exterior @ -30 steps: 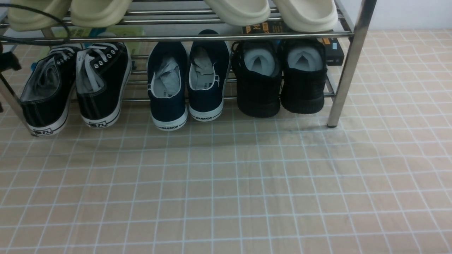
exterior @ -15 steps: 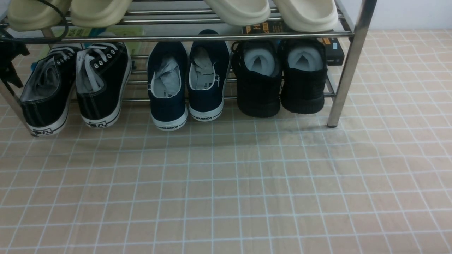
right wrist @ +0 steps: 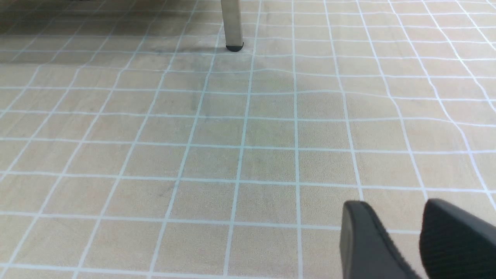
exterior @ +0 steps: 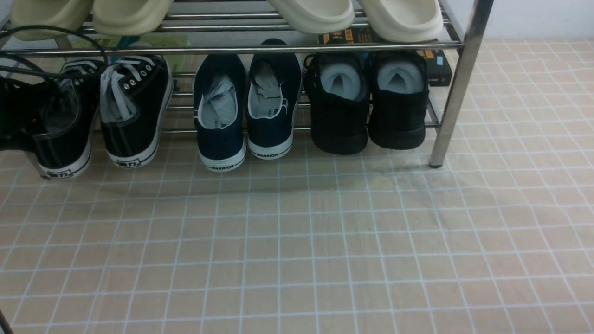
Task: Take the shoes off the shelf from the light coffee tablecloth by hand.
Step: 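Grasp the leftmost shoe on the bottom shelf of the shoe rack with the left gripper, then set the held shoe down on the floor in front of the rack with the left gripper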
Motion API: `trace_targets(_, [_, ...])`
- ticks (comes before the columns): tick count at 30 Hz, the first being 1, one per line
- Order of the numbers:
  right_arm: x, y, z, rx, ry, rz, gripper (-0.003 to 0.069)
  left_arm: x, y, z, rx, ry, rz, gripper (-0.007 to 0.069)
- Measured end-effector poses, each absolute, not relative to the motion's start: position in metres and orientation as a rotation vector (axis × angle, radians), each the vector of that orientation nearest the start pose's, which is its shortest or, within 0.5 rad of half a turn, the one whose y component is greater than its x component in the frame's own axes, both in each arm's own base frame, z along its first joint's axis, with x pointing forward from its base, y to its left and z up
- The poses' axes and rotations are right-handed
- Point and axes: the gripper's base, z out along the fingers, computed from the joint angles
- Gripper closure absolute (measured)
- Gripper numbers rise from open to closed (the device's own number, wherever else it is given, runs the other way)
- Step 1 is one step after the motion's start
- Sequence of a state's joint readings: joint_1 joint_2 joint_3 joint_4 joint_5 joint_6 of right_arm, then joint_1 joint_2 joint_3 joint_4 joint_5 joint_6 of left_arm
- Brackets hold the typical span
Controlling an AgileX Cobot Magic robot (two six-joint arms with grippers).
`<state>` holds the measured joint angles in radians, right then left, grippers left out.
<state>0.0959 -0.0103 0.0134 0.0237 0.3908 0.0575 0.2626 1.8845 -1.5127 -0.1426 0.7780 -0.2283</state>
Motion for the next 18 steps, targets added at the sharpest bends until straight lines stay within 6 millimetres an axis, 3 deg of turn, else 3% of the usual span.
trace_targets(2, [0.052, 0.006, 0.174, -0.022, 1.879, 0.129, 0.0419, 0.401, 0.098, 0.252, -0.74, 2.542, -0.163, 0.0594])
trace_targets(6, [0.052, 0.006, 0.174, -0.022, 1.879, 0.129, 0.0419, 0.39, 0.096, 0.266, -0.728, 2.575, -0.145, 0.061])
trace_targets(14, [0.052, 0.006, 0.174, -0.022, 1.879, 0.129, 0.0419, 0.307, 0.089, 0.347, -0.643, 2.703, 0.115, 0.061])
trace_targets(18, [0.052, 0.006, 0.174, -0.022, 1.879, 0.129, 0.0419, 0.278, 0.083, 0.354, -0.605, 2.707, 0.147, 0.061])
